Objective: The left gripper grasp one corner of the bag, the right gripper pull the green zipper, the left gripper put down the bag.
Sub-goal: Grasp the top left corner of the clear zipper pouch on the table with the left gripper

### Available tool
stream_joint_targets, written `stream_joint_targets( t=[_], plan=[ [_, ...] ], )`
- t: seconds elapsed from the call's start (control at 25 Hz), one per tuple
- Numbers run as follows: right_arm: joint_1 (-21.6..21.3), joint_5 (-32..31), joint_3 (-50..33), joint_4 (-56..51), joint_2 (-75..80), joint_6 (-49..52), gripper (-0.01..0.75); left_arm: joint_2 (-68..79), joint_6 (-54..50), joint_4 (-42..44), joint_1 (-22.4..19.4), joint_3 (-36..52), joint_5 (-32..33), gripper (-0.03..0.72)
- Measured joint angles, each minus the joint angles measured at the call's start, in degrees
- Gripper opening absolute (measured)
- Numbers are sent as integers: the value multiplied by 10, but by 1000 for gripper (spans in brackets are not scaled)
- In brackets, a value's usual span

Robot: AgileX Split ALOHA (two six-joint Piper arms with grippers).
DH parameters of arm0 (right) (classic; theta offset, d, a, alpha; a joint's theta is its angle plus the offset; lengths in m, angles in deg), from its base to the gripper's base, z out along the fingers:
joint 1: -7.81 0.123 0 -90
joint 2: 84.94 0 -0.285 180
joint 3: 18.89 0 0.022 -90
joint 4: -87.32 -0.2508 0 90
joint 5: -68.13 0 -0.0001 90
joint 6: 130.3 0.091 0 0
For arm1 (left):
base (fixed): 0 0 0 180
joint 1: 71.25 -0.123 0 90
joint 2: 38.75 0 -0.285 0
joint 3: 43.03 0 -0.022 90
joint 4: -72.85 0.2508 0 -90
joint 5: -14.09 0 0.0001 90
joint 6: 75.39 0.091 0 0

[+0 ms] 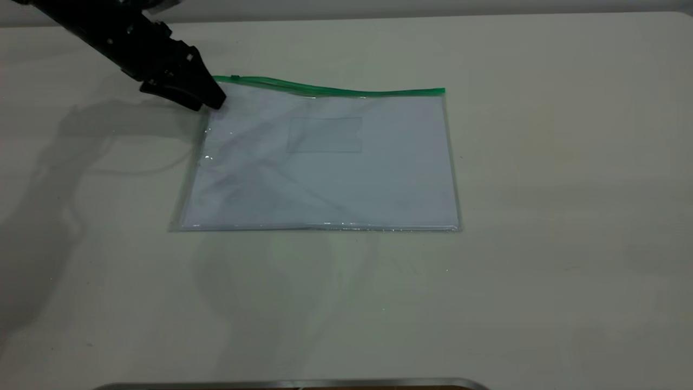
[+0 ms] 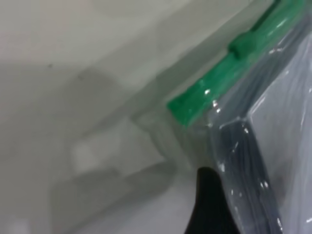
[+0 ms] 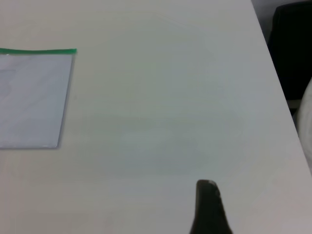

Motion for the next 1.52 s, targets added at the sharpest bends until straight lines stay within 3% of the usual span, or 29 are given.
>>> stream_joint_targets(
  t=[0.36,0.76,0.96,1.36,1.52],
  plan=[
    [0,0,0,-1,0,0,549,6,7,-13,0,0,-13,576],
    [0,0,0,-1,0,0,549,28,58,-103,0,-1,18,517],
    [0,0,0,-1,0,0,549,28,79,-129,0,-1,35,420],
    [0,0,0,-1,0,0,549,28,121,-129,0,-1,45,71],
    [0,1,0,-1,20,-4,549,28,158,-129,0,-5,58,53]
  ],
)
